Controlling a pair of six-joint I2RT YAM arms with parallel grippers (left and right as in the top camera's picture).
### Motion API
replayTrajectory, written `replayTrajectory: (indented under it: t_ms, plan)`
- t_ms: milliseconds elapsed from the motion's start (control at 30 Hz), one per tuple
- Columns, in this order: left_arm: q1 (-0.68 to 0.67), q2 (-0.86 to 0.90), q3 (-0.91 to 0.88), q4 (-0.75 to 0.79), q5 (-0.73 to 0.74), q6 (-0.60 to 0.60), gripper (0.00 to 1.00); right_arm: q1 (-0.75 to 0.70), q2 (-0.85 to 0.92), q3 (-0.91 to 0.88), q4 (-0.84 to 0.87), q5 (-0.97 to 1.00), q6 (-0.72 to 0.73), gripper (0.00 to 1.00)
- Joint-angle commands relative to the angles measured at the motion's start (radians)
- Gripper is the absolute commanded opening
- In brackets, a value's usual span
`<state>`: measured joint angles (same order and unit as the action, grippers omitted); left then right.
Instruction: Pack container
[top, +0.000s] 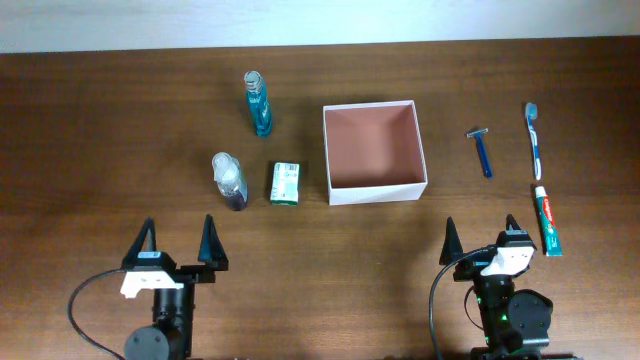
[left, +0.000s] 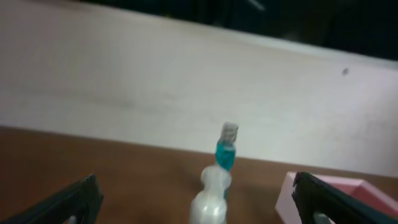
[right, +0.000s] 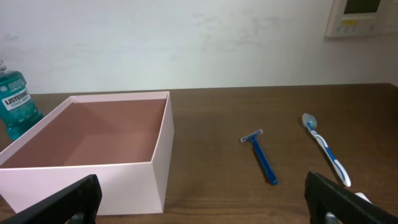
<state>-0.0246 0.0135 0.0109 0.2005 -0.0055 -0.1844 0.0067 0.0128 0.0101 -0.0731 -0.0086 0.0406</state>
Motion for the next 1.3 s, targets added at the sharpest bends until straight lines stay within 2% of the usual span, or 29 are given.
replayTrajectory:
  t_ms: [0,167,400,533,667,900,1033,1067,1167,1267]
  plan:
    - [0.006,-0.008,0.011,0.028,0.037,-0.010,0.99,-0.008,-0.009,-0.005,-0.005,-0.010,-0.007,0.99]
    - [0.010,0.004,0.099,0.012,0.037,-0.002,0.99,-0.008,-0.009,-0.005,-0.005,-0.010,-0.007,0.99]
    - [0.014,0.111,0.367,-0.217,0.068,-0.001,0.99,-0.008,-0.009,-0.005,-0.005,-0.010,-0.007,0.99]
    - [0.014,0.232,0.520,-0.269,0.075,-0.001,0.99,-0.008,-0.009,-0.005,-0.005,-0.009,-0.007,0.99]
    - [0.014,0.382,0.665,-0.292,0.148,-0.001,0.99,-0.008,-0.009,-0.005,-0.005,-0.010,-0.007,0.99]
    - [0.014,0.705,0.974,-0.522,0.148,0.002,0.99,-0.008,-0.009,-0.005,-0.005,-0.009,-0.007,0.99]
    - [0.014,0.831,1.111,-0.522,0.149,0.006,1.00,-0.008,-0.009,-0.005,-0.005,-0.009,-0.007,0.99]
    - [0.015,0.846,1.134,-0.516,0.150,0.015,0.99,-0.008,-0.009,-0.005,-0.005,-0.009,-0.007,0.99]
    - [0.015,0.896,1.220,-0.541,0.230,0.163,0.99,-0.008,-0.009,-0.005,-0.005,-0.010,-0.007,0.99]
    - [0.015,0.974,1.341,-0.653,0.253,0.201,0.99,-0.008,-0.009,-0.005,-0.005,-0.010,-0.007,0.99]
